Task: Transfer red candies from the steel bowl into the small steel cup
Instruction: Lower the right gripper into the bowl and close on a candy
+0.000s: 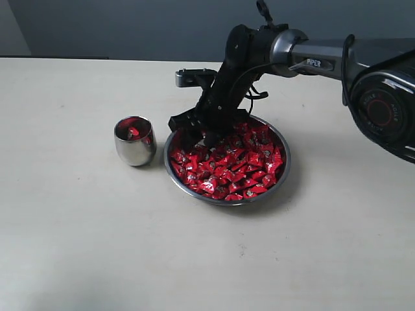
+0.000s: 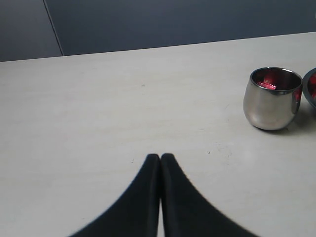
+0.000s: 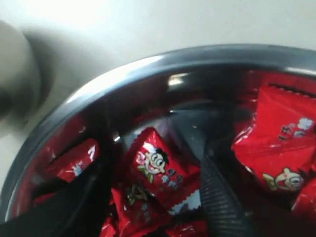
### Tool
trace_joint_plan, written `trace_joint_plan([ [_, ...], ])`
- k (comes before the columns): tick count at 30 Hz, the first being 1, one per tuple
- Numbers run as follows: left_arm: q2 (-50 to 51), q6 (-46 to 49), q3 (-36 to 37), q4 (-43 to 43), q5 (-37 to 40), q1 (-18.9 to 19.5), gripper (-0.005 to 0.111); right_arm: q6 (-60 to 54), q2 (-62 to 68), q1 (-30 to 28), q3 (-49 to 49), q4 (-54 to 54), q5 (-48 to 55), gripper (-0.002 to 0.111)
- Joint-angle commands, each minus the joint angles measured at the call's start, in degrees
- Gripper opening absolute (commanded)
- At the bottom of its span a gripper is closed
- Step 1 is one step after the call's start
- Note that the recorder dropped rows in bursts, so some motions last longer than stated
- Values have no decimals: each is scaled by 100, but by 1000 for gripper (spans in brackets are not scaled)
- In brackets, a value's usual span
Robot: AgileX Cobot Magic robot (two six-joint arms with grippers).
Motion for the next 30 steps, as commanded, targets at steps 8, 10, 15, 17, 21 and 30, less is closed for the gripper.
trace_joint_plan([
  [8, -27, -9, -48, 11, -34, -5, 0, 184, 14, -15, 9, -119, -89, 0],
  [10, -27, -9, -48, 11, -34, -5, 0, 209, -44, -15, 9, -131, -89, 0],
  [15, -27, -9, -48, 11, -34, -5, 0, 209, -284, -15, 9, -131, -69, 0],
  [17, -27, -9, -48, 11, -34, -5, 0, 209, -407, -15, 9, -131, -69, 0],
  [21, -27, -9, -48, 11, -34, -5, 0, 209, -627, -15, 9, -120, -69, 0],
  [30, -27, -9, -48, 11, -34, -5, 0, 52, -631, 17, 20, -149, 669, 0],
])
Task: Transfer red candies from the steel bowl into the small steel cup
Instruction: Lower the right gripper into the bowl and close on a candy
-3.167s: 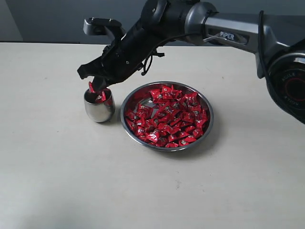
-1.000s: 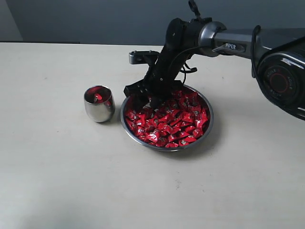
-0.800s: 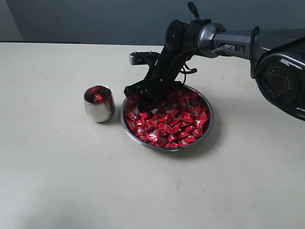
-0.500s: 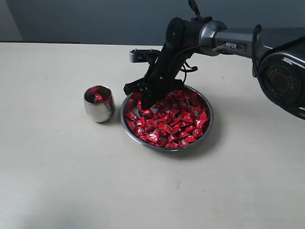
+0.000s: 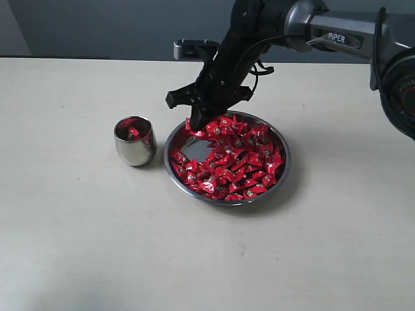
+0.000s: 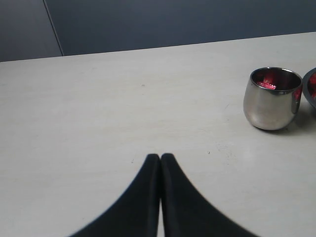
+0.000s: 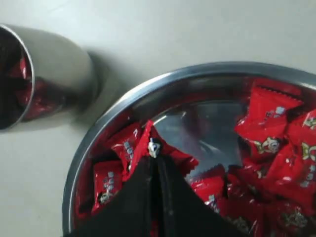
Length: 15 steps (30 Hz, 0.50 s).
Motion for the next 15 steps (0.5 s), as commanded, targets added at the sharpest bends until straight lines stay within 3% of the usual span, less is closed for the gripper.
trace_joint_plan([
  [1, -27, -9, -48, 11, -34, -5, 0, -147, 11, 51, 20, -75, 430, 0],
  [15, -27, -9, -48, 11, -34, -5, 0, -213, 374, 101, 20, -100, 1009, 0],
])
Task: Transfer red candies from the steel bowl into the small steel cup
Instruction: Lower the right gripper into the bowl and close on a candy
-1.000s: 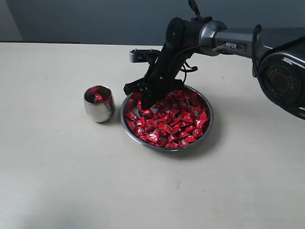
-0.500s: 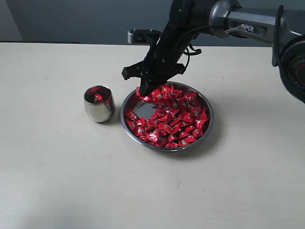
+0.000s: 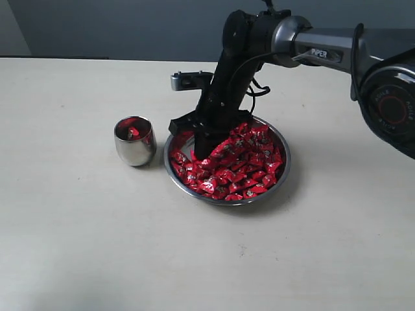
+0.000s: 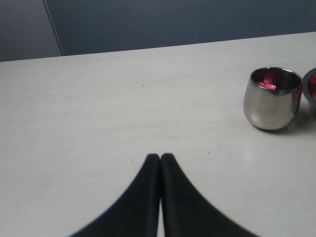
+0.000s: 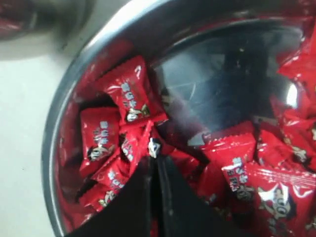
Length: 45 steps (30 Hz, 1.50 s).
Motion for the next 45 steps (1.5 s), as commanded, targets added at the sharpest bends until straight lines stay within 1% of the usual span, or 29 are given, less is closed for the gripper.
trace_joint_plan([
  [1, -27, -9, -48, 11, -34, -5, 0, -55, 33, -3, 20, -37, 206, 1],
  [2, -27, -9, -48, 11, -34, -5, 0, -55, 21, -3, 20, -37, 229, 4],
  [3, -27, -9, -48, 11, -34, -5, 0, -61, 9, -3, 20, -27, 229, 13],
  [5, -27, -9, -48, 11, -34, -5, 0, -70, -12, -3, 20, -29, 229, 39],
  [6, -27, -9, -48, 11, -34, -5, 0, -70, -39, -3, 20, -39, 229, 46],
  [7, -27, -9, -48, 11, -34, -5, 0, -70, -78, -3, 20, -39, 229, 50],
  [9, -27, -9, -48, 11, -34, -5, 0, -70, -167, -3, 20, -39, 229, 48],
  [13, -27, -9, -48, 11, -34, -5, 0, -70, -276, -3, 20, -186, 229, 31],
  [15, -27, -9, -48, 11, -34, -5, 0, -70, -239, -3, 20, -245, 229, 32],
  [16, -27, -9, -48, 11, -34, -5, 0, -70, -231, -3, 20, -245, 229, 34],
  [17, -27, -9, -48, 11, -34, -5, 0, -70, -210, -3, 20, -245, 229, 40],
  [18, -27, -9, -48, 11, -34, -5, 0, -70, -200, -3, 20, -245, 229, 43],
  [20, -27, -9, -48, 11, -34, -5, 0, -70, -145, -3, 20, -245, 229, 45],
  [25, -27, -9, -48, 11, -34, -5, 0, -70, -132, -3, 20, -245, 229, 45],
  [27, -27, -9, -48, 11, -34, -5, 0, -70, -132, -3, 20, -256, 229, 41],
  [29, -27, -9, -48, 11, -34, -5, 0, -70, -132, -3, 20, -268, 229, 34],
  [31, -27, -9, -48, 11, -34, -5, 0, -70, -132, -3, 20, -268, 229, 30],
  [34, -27, -9, -48, 11, -34, -5, 0, -70, -132, -3, 20, -268, 229, 33],
  [37, -27, -9, -48, 11, -34, -5, 0, -70, -132, -3, 20, -256, 229, 43],
  [39, -27, -9, -48, 11, -34, -5, 0, -70, -132, -3, 20, -256, 229, 47],
  [45, -27, -9, -48, 11, -34, -5, 0, -37, -132, -3, 20, -256, 229, 43],
])
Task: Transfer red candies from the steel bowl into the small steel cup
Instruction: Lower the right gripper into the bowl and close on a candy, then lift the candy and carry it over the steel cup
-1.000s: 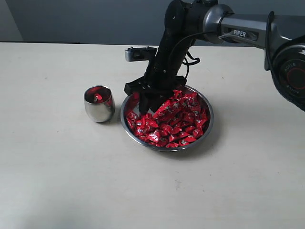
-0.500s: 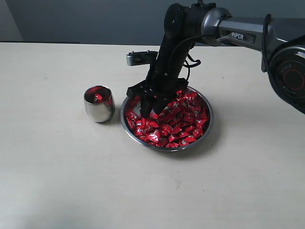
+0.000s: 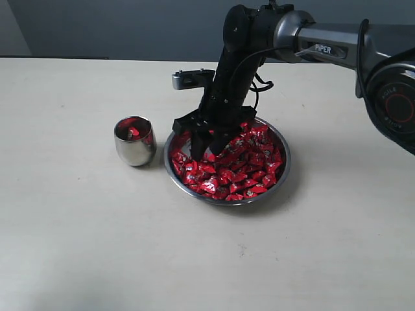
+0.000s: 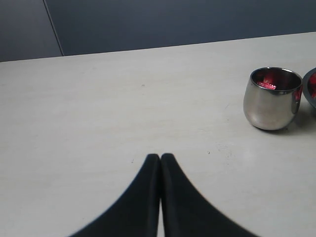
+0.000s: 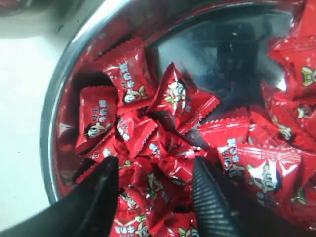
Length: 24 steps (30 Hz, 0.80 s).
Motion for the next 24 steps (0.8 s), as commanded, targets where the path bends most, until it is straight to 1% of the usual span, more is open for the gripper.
trace_joint_plan([
  [1, -27, -9, -48, 11, -34, -5, 0, 6, -14, -3, 20, -48, 7, 43],
  [9, -27, -9, -48, 11, -34, -5, 0, 45, -14, -3, 54, -26, 7, 43],
  [17, -27, -9, -48, 11, -34, -5, 0, 45, -14, -3, 472, -26, 7, 43],
  [18, -27, -9, -48, 11, -34, -5, 0, 45, -14, -3, 472, -26, 7, 41],
  [20, -27, -9, -48, 11, -34, -5, 0, 45, -28, -3, 472, -26, 7, 34],
  [24, -27, -9, -48, 11, -34, -5, 0, 45, -113, -3, 472, -26, 7, 6],
])
